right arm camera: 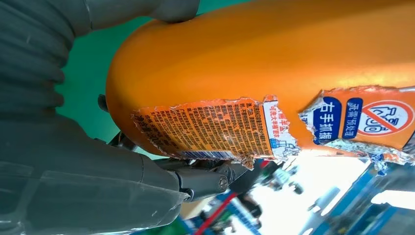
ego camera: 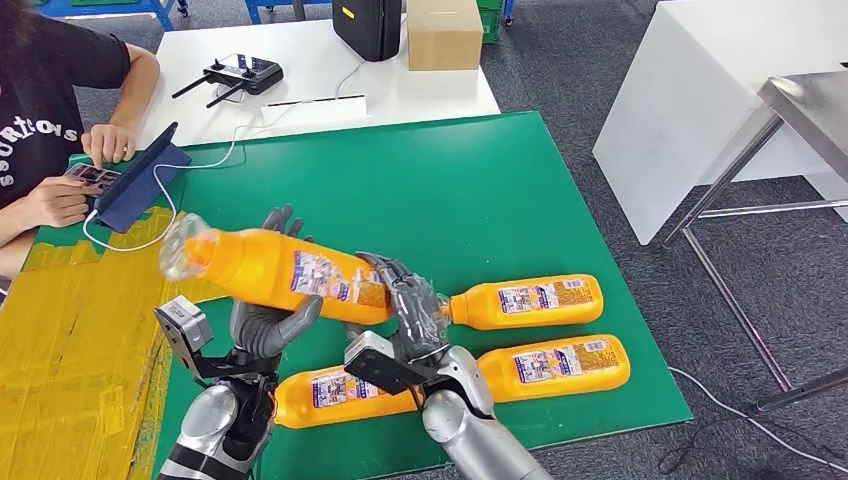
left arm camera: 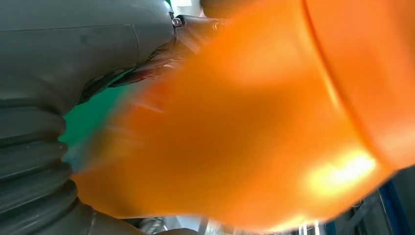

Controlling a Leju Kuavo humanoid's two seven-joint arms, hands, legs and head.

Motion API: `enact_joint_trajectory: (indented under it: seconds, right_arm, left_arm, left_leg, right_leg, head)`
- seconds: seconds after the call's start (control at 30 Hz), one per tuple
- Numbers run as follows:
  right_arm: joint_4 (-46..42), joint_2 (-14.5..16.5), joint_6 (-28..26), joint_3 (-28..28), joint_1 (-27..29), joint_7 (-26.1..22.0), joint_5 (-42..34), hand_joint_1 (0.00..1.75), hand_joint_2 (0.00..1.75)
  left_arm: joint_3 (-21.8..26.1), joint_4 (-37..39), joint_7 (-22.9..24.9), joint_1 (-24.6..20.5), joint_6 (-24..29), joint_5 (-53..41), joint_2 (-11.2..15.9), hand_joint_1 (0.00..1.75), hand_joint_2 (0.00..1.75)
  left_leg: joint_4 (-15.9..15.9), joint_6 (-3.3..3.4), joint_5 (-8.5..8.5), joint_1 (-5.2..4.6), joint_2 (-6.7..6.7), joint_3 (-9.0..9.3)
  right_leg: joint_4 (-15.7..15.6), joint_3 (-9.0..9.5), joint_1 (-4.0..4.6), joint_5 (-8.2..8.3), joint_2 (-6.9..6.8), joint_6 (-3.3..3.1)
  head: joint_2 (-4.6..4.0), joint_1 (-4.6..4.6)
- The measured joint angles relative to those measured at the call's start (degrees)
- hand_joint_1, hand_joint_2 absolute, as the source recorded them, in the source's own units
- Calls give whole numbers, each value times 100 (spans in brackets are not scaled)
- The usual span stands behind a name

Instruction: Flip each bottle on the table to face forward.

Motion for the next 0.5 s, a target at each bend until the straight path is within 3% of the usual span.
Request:
enact_joint_trajectory:
  seconds: [0.23, 0.27, 0.37, 0.4, 0.5]
  right_arm:
    - [254, 48, 92, 543, -213, 232, 276, 175, 175]
    - [282, 49, 134, 590, -241, 253, 246, 175, 175]
    - [335, 48, 232, 682, -295, 305, 165, 175, 175]
    - [341, 48, 240, 693, -302, 313, 155, 175, 175]
    - [344, 48, 243, 698, -305, 317, 151, 175, 175]
  left_arm:
    - [17, 7, -5, 18, -16, 74, 33, 0, 175]
    - [23, 11, -6, 22, -17, 76, 40, 8, 175]
    - [39, 19, -14, 29, -23, 86, 56, 139, 175]
    - [42, 19, -18, 30, -25, 90, 58, 175, 175]
    - [43, 19, -20, 30, -26, 92, 59, 175, 175]
  left_leg:
    - [0, 0, 0, -1, 1, 1]
    - [0, 0, 0, -1, 1, 1]
    - [0, 0, 0, -1, 1, 1]
    - [0, 0, 0, -1, 1, 1]
    - [0, 0, 0, -1, 1, 0]
  right_leg:
    - [0, 0, -1, 0, 1, 0]
    - [0, 0, -1, 0, 0, 0]
    - [0, 0, -1, 0, 1, 0]
    - [0, -1, -1, 0, 1, 0]
    - [0, -1, -1, 0, 1, 0]
  head:
    - [0, 1]
    - [0, 1]
    - [0, 1]
    - [0, 0]
    - [0, 0]
